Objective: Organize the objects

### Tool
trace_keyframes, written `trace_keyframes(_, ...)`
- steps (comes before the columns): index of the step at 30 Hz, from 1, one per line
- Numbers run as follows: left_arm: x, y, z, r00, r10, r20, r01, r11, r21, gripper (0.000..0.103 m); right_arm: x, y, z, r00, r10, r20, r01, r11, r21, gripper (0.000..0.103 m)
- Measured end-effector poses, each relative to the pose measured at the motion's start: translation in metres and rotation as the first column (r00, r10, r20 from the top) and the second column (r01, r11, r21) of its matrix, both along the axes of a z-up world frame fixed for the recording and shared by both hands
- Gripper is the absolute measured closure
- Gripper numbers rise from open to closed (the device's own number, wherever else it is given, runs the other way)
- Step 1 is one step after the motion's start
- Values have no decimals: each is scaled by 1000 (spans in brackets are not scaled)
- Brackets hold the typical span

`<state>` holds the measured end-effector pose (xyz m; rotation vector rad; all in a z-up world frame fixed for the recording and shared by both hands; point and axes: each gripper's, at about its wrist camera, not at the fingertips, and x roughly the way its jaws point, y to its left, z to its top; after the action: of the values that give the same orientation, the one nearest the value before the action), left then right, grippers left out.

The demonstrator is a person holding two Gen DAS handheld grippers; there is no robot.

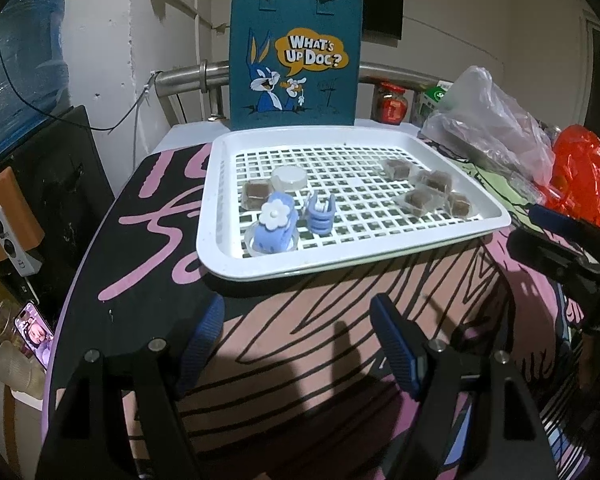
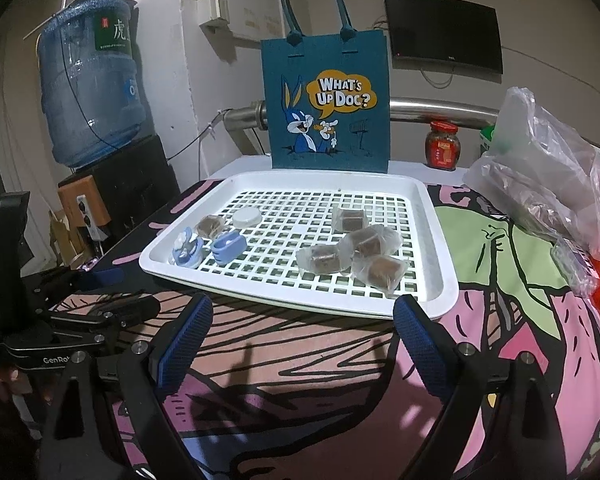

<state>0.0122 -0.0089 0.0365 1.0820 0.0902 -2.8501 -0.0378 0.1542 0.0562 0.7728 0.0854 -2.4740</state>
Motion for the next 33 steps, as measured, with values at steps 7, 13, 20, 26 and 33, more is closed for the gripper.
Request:
trace_keyframes(7, -1, -1, -3, 1000, 10, 17, -9, 1000, -8, 28, -1, -3, -3, 1000, 3, 12, -3, 1000, 19, 11)
trace_keyframes(13, -2, 0, -6, 999, 12, 37, -11, 1000, -13, 27, -4, -6, -9, 999, -3, 38, 2, 999, 47, 11)
trace_keyframes(20, -5, -2, -10, 998, 20, 59, -19, 1000, -11, 28, -6, -11, -18, 997, -11, 72, 5, 996, 91, 11)
trace_keyframes(26, -7, -3, -12, 997, 24, 78, -24, 1000, -7, 28, -10, -14, -27, 994, -21, 108, 6, 991, 131, 11)
trace_keyframes(33, -10, -4, -17, 994, 27, 109, -27, 1000, -6, 27, -13, -14, -30, 991, -36, 126, 17, 990, 143, 11)
